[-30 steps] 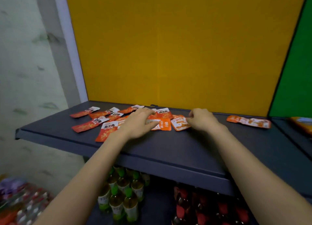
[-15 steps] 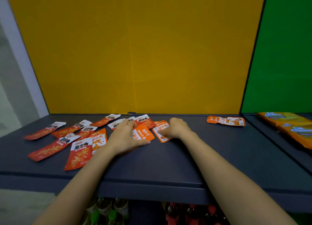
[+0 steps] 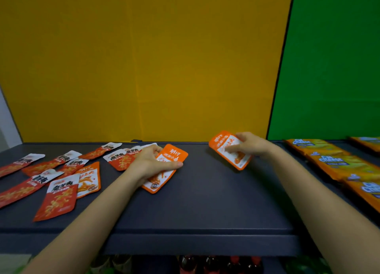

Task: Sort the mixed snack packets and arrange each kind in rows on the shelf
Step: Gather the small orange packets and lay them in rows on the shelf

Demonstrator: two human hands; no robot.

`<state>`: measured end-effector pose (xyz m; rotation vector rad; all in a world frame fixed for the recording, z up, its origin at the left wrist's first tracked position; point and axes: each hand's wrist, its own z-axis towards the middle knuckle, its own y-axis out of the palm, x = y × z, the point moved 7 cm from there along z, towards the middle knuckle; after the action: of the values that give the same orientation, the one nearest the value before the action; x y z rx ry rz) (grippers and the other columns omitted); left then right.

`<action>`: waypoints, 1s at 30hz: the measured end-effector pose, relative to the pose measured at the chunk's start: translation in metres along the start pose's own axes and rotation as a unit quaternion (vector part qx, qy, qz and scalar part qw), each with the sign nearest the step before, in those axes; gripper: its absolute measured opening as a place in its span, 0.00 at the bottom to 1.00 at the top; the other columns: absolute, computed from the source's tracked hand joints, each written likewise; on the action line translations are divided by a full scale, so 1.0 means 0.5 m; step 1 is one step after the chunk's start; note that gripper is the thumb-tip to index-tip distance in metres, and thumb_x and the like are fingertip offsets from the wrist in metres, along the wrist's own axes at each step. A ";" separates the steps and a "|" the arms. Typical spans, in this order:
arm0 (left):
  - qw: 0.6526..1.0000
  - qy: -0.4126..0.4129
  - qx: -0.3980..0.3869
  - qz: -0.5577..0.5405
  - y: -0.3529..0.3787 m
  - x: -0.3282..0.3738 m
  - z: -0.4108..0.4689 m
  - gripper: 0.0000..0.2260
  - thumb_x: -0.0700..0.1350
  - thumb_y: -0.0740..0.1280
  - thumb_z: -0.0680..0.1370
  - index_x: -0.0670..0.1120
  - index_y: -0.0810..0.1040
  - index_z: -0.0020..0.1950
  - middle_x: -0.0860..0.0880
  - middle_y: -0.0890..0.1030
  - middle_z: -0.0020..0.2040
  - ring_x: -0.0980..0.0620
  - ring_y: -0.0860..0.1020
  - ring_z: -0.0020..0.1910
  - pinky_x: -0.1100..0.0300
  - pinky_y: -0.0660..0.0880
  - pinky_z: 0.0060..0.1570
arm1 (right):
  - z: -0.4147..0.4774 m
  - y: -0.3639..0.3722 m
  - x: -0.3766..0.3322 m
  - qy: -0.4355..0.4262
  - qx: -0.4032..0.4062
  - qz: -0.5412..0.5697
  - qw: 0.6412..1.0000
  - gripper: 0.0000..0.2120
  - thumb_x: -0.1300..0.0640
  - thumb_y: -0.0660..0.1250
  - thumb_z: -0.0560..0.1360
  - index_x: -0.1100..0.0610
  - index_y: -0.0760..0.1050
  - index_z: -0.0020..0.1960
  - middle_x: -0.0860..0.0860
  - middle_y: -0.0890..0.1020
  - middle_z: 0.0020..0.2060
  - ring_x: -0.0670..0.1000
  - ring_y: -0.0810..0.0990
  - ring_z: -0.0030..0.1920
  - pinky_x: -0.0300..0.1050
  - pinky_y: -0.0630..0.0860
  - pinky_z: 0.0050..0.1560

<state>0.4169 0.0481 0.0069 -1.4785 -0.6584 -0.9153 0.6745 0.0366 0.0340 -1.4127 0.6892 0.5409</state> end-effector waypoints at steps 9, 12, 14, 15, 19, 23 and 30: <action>0.985 -0.023 -0.010 -0.171 0.066 -0.008 0.050 0.11 0.36 0.73 0.70 0.42 0.75 0.49 0.42 0.82 0.46 0.49 0.81 0.38 0.56 0.78 0.39 | 0.074 -0.077 0.114 0.061 -0.015 -0.083 0.995 0.09 0.56 0.69 0.74 0.58 0.73 0.49 0.56 0.80 0.48 0.55 0.79 0.45 0.50 0.77 0.53; 0.982 -0.030 -0.007 -0.185 0.064 -0.016 0.048 0.10 0.37 0.73 0.70 0.42 0.76 0.49 0.44 0.83 0.45 0.49 0.81 0.39 0.57 0.78 0.39 | 0.080 -0.067 0.120 0.078 -0.064 -0.125 0.987 0.11 0.54 0.68 0.75 0.58 0.71 0.53 0.57 0.80 0.53 0.55 0.79 0.49 0.51 0.75 0.58; 0.982 -0.032 -0.011 -0.186 0.064 -0.016 0.045 0.08 0.37 0.72 0.70 0.44 0.76 0.46 0.45 0.82 0.43 0.50 0.81 0.39 0.58 0.78 0.39 | 0.082 -0.061 0.122 0.084 -0.081 -0.140 0.983 0.12 0.53 0.68 0.75 0.58 0.71 0.54 0.58 0.79 0.57 0.55 0.79 0.50 0.50 0.75 0.59; 0.982 -0.032 -0.012 -0.184 0.064 -0.015 0.044 0.08 0.37 0.72 0.71 0.45 0.76 0.45 0.46 0.82 0.43 0.50 0.81 0.38 0.58 0.78 0.38 | 0.083 -0.059 0.122 0.084 -0.082 -0.150 0.982 0.13 0.52 0.68 0.75 0.58 0.71 0.55 0.59 0.79 0.58 0.55 0.79 0.50 0.50 0.74 0.58; 0.983 -0.030 -0.018 -0.178 0.065 -0.011 0.035 0.07 0.39 0.72 0.71 0.46 0.76 0.45 0.47 0.82 0.42 0.52 0.81 0.37 0.61 0.79 0.35 | 0.079 -0.059 0.116 0.094 -0.077 -0.181 0.976 0.25 0.49 0.69 0.73 0.60 0.69 0.65 0.58 0.79 0.59 0.51 0.77 0.42 0.48 0.74 0.56; 0.981 -0.038 -0.008 -0.191 0.059 -0.014 0.027 0.06 0.40 0.71 0.73 0.46 0.76 0.46 0.48 0.82 0.40 0.54 0.81 0.35 0.61 0.78 0.34 | 0.071 -0.045 0.107 0.094 -0.085 -0.149 0.981 0.24 0.49 0.70 0.72 0.62 0.71 0.62 0.57 0.80 0.56 0.53 0.78 0.47 0.47 0.74 0.57; 0.963 -0.069 0.019 -0.259 0.032 -0.024 0.002 0.02 0.39 0.65 0.77 0.44 0.75 0.48 0.46 0.81 0.43 0.49 0.80 0.40 0.56 0.78 0.40 | 0.028 0.006 0.029 0.027 -0.083 -0.050 0.995 0.07 0.57 0.65 0.76 0.54 0.71 0.40 0.52 0.80 0.40 0.47 0.78 0.36 0.37 0.74 0.37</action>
<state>0.4242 0.0484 -0.0120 -1.3657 -1.1963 -1.1919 0.6838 0.0501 0.0220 -1.6145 0.6246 0.4918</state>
